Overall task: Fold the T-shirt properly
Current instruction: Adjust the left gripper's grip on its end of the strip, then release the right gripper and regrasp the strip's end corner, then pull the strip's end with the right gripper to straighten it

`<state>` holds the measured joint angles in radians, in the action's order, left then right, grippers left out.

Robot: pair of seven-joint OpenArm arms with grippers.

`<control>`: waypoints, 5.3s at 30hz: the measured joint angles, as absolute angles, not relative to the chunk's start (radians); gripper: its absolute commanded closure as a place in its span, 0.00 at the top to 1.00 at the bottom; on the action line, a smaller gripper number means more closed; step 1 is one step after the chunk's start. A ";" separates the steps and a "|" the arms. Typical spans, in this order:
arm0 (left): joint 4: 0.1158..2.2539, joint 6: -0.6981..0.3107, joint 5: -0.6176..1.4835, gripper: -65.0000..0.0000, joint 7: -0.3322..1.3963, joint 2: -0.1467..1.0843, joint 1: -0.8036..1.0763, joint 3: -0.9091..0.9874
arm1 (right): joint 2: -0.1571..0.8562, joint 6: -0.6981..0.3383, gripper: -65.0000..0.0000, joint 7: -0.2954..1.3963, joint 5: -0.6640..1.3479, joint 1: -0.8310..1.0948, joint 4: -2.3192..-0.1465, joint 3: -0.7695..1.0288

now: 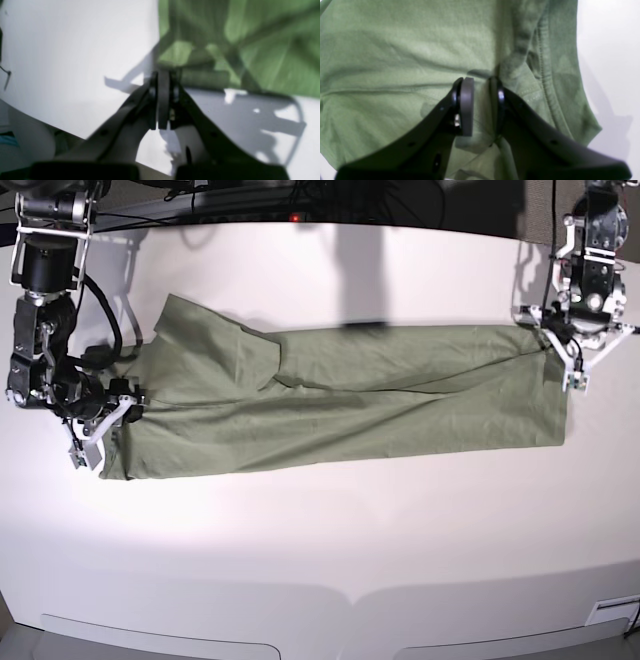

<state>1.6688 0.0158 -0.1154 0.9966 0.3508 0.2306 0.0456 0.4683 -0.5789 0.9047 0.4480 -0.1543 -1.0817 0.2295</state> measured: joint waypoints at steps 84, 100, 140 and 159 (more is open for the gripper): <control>1.669 0.052 -0.077 0.39 0.879 0.349 0.160 0.046 | 0.684 -0.694 0.37 1.243 0.461 0.016 -1.879 -0.629; 1.669 0.052 -0.078 0.39 0.890 0.349 0.160 0.046 | 0.684 -0.699 0.00 1.208 0.448 0.020 -1.753 -0.620; 1.669 0.052 -0.078 0.39 0.898 0.349 0.160 0.046 | 1.028 -0.701 0.00 1.249 0.658 0.044 -2.183 -0.570; 1.669 0.052 -0.077 0.39 0.898 0.348 0.160 0.046 | 1.016 -0.701 0.00 1.167 0.716 0.044 -2.187 -0.215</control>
